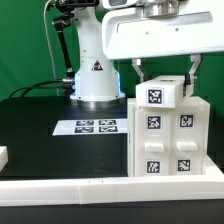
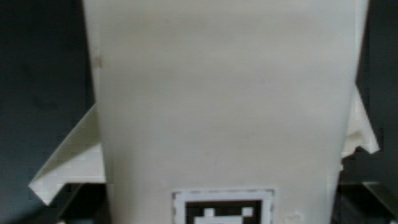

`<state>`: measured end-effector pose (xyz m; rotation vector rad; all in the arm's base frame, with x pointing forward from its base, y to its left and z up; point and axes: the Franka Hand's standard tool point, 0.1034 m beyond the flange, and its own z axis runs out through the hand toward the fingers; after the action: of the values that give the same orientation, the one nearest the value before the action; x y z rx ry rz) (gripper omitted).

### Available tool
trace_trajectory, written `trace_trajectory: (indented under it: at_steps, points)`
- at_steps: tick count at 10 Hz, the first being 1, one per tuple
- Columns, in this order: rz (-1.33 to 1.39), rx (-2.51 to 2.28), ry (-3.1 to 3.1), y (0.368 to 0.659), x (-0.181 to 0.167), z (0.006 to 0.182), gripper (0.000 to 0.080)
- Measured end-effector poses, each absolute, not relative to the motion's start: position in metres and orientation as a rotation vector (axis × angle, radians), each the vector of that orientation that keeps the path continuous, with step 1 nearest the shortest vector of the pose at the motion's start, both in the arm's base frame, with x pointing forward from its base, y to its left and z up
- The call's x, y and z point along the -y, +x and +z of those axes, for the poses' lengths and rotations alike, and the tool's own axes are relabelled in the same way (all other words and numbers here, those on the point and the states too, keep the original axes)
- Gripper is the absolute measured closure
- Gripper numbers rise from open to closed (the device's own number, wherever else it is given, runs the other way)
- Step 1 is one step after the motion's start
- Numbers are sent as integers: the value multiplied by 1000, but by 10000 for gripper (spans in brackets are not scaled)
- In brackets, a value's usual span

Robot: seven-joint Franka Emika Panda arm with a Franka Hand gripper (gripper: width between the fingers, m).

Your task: Assemble cabinet

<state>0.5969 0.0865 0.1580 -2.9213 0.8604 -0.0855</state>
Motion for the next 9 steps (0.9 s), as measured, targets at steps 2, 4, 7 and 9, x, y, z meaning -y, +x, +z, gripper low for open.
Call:
trace_trajectory:
  at_steps: [2,4,7,9]
  points:
    - [-76,-1045,-2857,597,-87,158,243]
    - [-67,-1197,-2793,597,-87,158,243]
    - [-48,-1543,-2593,598,-87,158,243]
    - [-30,-1831,-2363,597,-88,157,243]
